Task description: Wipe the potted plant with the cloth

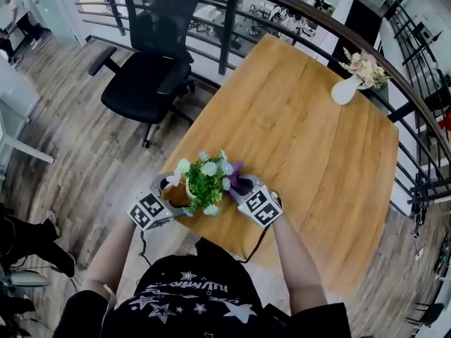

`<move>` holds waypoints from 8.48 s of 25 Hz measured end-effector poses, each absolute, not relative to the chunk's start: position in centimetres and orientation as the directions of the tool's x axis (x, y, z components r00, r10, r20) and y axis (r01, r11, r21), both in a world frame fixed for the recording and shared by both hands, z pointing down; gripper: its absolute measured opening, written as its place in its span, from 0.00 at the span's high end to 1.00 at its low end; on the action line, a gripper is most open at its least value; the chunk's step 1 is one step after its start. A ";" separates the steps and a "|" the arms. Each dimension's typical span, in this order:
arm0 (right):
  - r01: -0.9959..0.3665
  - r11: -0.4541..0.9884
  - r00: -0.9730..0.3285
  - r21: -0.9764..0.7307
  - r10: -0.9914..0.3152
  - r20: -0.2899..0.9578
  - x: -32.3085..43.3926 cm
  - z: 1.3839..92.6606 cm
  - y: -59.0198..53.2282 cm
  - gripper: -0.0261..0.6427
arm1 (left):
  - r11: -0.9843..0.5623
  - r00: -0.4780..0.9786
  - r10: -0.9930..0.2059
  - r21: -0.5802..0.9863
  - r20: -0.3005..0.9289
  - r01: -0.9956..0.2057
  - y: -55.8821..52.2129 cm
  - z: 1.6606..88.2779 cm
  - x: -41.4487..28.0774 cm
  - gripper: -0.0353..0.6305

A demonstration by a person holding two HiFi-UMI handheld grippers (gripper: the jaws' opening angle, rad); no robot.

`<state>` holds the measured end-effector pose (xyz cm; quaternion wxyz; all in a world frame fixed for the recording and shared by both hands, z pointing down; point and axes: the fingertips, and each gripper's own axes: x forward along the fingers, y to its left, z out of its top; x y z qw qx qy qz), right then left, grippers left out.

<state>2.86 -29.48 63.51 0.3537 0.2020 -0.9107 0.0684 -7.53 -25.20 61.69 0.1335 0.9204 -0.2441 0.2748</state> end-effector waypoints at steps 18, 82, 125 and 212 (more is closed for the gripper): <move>-0.212 0.976 -0.721 0.042 -0.186 0.668 0.6 64.2 -28.5 0.84 | -0.861 0.705 -0.394 0.033 0.590 -0.508 -26.8 62.9 -5.8 0.26; -0.648 0.762 -0.527 0.000 -0.448 0.722 3.2 64.2 -24.4 0.83 | -0.889 0.697 -0.370 -0.014 0.614 -0.458 -22.1 62.7 -7.6 0.24; -0.681 0.732 -0.518 -0.032 -0.450 0.728 3.4 63.8 -22.9 0.83 | -0.943 0.649 -0.275 -0.066 0.709 -0.327 -26.3 65.0 -4.8 0.33; -0.795 0.599 -0.539 -0.101 -0.619 0.571 4.9 59.2 -17.2 0.83 | -0.697 0.594 -0.584 0.033 0.553 -0.716 -16.6 59.1 -8.9 0.58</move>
